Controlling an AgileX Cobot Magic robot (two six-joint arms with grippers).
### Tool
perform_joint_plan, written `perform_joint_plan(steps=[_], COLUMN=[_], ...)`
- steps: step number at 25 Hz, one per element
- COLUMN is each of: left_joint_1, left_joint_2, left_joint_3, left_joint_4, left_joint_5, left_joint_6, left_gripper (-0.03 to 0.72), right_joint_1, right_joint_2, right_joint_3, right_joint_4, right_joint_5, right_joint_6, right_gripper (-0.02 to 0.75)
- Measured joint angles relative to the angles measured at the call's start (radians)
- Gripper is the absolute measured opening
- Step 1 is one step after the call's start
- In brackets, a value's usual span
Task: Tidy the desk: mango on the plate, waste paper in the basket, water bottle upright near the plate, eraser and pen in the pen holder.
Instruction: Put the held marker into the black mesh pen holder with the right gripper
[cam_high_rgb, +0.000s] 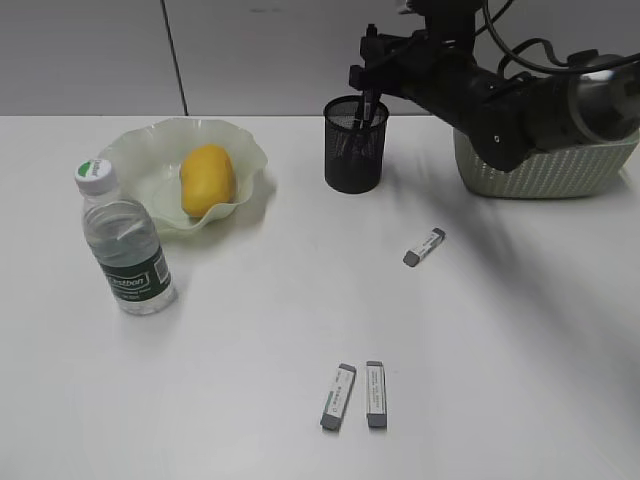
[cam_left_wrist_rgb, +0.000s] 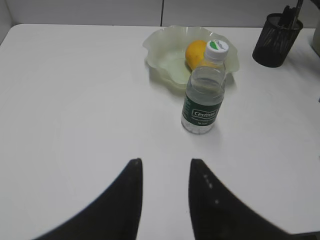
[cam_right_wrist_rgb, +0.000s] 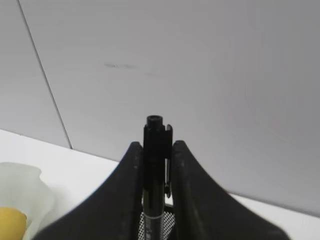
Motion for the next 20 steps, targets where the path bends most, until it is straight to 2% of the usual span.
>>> perform_joint_plan(steps=[3,5,8,12,14,16,20], left_joint_1=[0.000,0.000,0.000,0.000,0.000,0.000,0.000], left_joint_2=[0.000,0.000,0.000,0.000,0.000,0.000,0.000], left_joint_3=[0.000,0.000,0.000,0.000,0.000,0.000,0.000], left_joint_4=[0.000,0.000,0.000,0.000,0.000,0.000,0.000], left_joint_5=[0.000,0.000,0.000,0.000,0.000,0.000,0.000], left_joint_6=[0.000,0.000,0.000,0.000,0.000,0.000,0.000], left_gripper=[0.237,0.237,0.237,0.237,0.237,0.237,0.237], right_joint_1=[0.000,0.000,0.000,0.000,0.000,0.000,0.000], right_joint_2=[0.003,0.003,0.003,-0.002,-0.031,-0.109,-0.325], right_joint_3=[0.000,0.000,0.000,0.000,0.000,0.000,0.000], right_joint_4=[-0.001,-0.002,-0.025,-0.048,-0.051,-0.072,-0.108], right_joint_5=[0.040,0.047,0.070,0.114,0.221,0.393,0.812], right_joint_6=[0.018,0.021,0.022,0.022,0.023,0.024,0.013], right_gripper=[0.143,0.203,0.352,0.461,0.479,0.484,0.485])
